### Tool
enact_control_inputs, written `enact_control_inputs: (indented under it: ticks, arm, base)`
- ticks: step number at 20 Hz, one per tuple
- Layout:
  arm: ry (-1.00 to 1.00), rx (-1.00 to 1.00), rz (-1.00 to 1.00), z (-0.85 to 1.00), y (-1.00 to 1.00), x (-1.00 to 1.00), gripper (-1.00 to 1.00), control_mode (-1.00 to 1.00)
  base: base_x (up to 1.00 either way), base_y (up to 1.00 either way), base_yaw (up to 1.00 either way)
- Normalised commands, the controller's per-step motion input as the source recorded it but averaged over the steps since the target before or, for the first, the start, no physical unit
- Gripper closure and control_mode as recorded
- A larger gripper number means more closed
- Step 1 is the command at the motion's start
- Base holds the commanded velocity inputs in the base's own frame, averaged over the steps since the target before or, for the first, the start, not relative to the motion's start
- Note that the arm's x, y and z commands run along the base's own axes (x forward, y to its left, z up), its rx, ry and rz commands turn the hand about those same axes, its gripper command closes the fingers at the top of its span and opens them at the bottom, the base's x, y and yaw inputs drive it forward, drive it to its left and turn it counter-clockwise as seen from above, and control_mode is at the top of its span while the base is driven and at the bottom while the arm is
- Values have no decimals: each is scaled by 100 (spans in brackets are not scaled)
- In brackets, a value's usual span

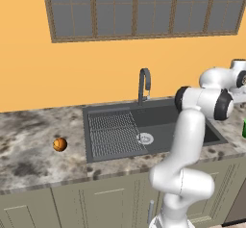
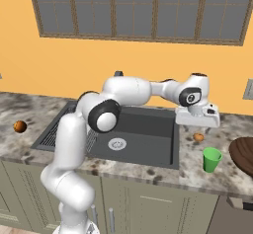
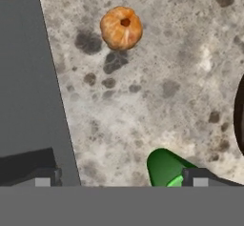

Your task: Remove the orange and tangerine from the sink. Then move the bowl and cup from the counter to the sink for washing.

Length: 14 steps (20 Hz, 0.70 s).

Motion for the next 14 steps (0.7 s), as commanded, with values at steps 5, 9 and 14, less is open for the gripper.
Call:
enact_control_inputs:
  ticks: [5,9,14]
  arm:
    - [0,0,6,3,12,-22,-100,-100]
    - [-1,2,1,3,4,-21,-100,-100]
    - [-5,0,1,5,0,-24,-100,-100]
  base:
    - [0,0,0]
    - [0,0,0]
    - [0,0,0]
